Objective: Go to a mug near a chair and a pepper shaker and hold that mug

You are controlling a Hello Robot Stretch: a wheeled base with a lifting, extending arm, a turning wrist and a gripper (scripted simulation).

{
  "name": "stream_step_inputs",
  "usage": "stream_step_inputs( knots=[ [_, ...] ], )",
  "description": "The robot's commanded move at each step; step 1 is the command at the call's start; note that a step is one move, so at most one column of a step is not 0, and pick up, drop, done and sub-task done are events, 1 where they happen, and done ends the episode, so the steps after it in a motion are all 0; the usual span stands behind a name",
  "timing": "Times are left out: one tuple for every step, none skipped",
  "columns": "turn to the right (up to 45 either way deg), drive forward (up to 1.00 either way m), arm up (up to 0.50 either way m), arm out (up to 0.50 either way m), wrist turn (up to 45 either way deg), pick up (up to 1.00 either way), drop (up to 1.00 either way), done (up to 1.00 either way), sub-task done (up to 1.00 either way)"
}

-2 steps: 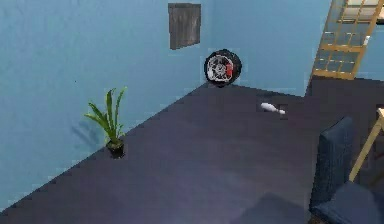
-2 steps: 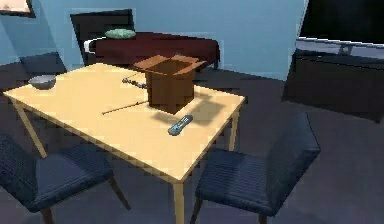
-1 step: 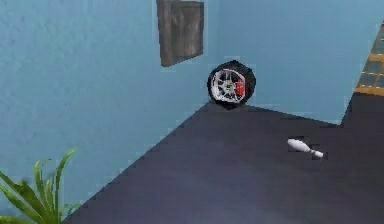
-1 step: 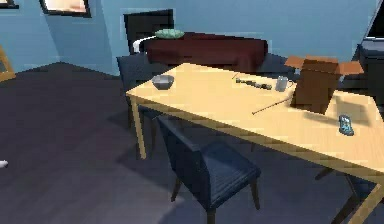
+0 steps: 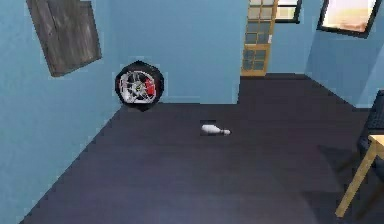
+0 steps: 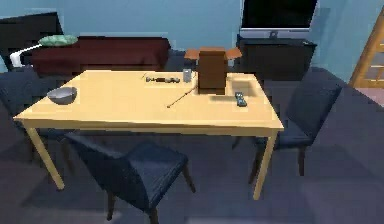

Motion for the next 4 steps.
stream_step_inputs(
  knots=[
    [0.0, 0.65, 0.00, 0.00, 0.0, 0.00, 0.00, 0.00, 0.00],
    [30.0, 0.00, 0.00, 0.00, 0.0, 0.00, 0.00, 0.00, 0.00],
    [0.0, 1.00, 0.00, 0.00, 0.0, 0.00, 0.00, 0.00, 0.00],
    [0.0, 1.00, 0.00, 0.00, 0.0, 0.00, 0.00, 0.00, 0.00]
  ],
)
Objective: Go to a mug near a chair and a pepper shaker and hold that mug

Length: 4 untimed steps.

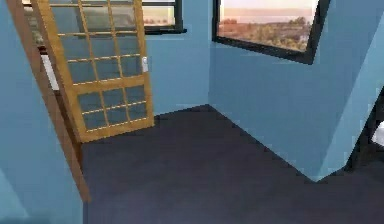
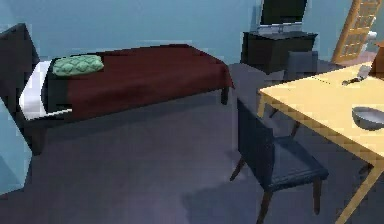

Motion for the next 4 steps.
stream_step_inputs(
  knots=[
    [6.0, 0.00, 0.00, 0.00, 0.0, 0.00, 0.00, 0.00, 0.00],
    [0.0, 0.50, 0.00, 0.00, 0.0, 0.00, 0.00, 0.00, 0.00],
    [-30.0, 0.00, 0.00, 0.00, 0.0, 0.00, 0.00, 0.00, 0.00],
    [0.0, 1.00, 0.00, 0.00, 0.0, 0.00, 0.00, 0.00, 0.00]
  ],
)
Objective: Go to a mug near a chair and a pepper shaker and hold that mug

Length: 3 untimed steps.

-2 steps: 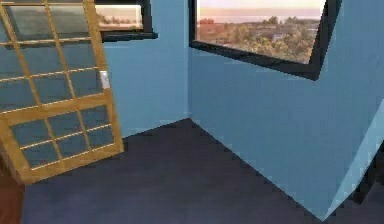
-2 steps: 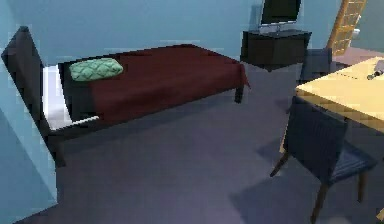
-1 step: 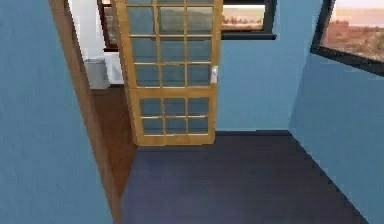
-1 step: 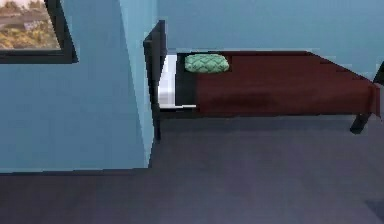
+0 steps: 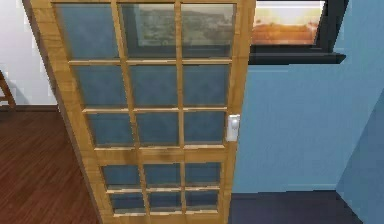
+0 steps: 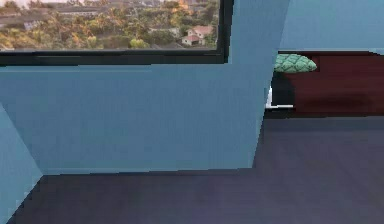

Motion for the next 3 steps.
stream_step_inputs(
  knots=[
    [-6.0, 0.00, 0.00, 0.00, 0.0, 0.00, 0.00, 0.00, 0.00],
    [0.0, 0.25, 0.00, 0.00, 0.0, 0.00, 0.00, 0.00, 0.00],
    [-45.0, 0.00, 0.00, 0.00, 0.0, 0.00, 0.00, 0.00, 0.00]
  ],
)
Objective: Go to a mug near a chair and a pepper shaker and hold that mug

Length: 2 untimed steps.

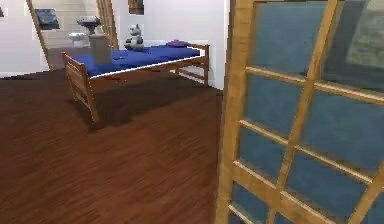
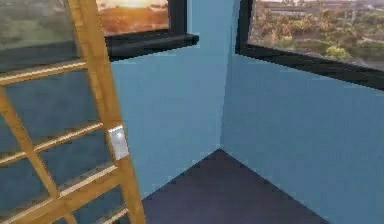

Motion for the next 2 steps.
stream_step_inputs(
  knots=[
    [-36.0, 0.00, 0.00, 0.00, 0.0, 0.00, 0.00, 0.00, 0.00],
    [0.0, 0.70, 0.00, 0.00, 0.0, 0.00, 0.00, 0.00, 0.00]
  ],
)
